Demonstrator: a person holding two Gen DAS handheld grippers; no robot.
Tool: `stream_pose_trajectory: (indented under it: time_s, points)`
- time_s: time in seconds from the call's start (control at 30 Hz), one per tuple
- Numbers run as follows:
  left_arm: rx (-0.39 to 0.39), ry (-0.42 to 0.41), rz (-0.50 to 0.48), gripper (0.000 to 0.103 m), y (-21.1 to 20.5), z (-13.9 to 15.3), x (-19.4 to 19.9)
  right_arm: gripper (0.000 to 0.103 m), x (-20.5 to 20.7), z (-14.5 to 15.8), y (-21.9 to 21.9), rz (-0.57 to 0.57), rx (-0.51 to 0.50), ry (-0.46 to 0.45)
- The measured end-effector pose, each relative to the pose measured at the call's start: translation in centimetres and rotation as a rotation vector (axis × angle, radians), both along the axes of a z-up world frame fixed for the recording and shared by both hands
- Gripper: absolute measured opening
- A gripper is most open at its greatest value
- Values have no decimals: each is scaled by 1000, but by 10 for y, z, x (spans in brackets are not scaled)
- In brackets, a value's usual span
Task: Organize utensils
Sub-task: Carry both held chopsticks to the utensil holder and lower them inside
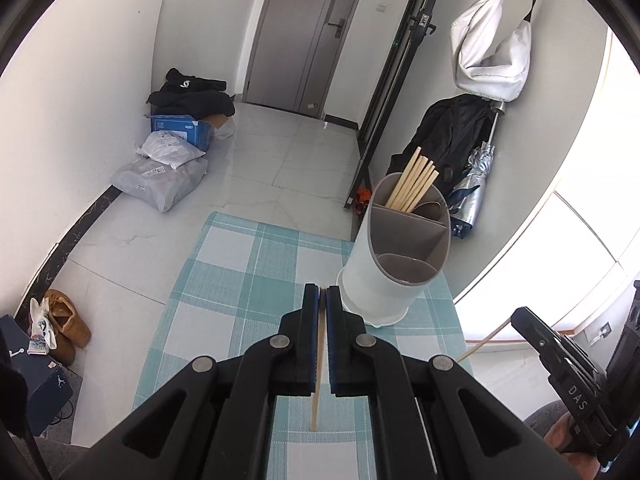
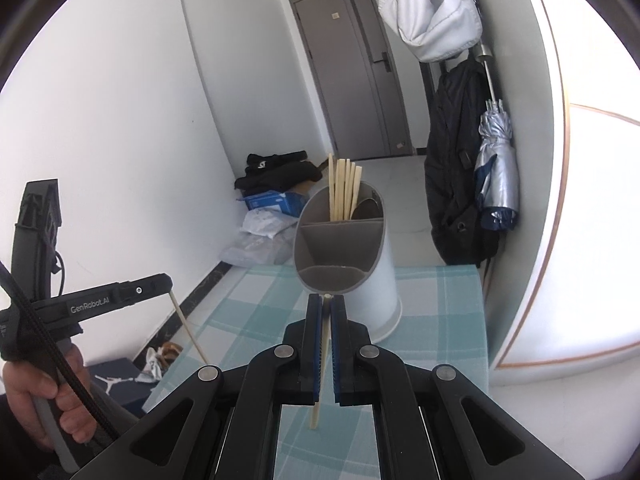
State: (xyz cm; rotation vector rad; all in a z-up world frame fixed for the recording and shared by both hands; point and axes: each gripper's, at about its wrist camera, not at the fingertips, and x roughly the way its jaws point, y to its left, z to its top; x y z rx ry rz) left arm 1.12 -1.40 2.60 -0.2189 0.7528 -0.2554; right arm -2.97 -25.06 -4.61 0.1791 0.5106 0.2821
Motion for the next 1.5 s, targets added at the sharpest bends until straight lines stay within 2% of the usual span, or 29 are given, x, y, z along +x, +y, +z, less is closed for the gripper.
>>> stream_pose_trajectory:
  time_s: [0.23, 0.73, 1.1, 1.3, 1.5]
  points:
    - [-26, -3, -3, 0, 7, -2, -9, 3, -14, 3, 12, -38, -53, -53]
    - [-26, -1, -43, 0, 8, -1, -13, 3, -15, 10, 22, 2, -57, -60]
    - [34, -9, -128, 0, -13, 11, -10, 3, -7, 16, 11, 26, -25, -54]
    - [10, -6, -151, 0, -19, 27, -4, 3, -3, 20, 0, 24, -7, -59]
    - [-32, -19, -178, 0, -30, 49, 6, 3, -1, 40, -16, 18, 7, -88]
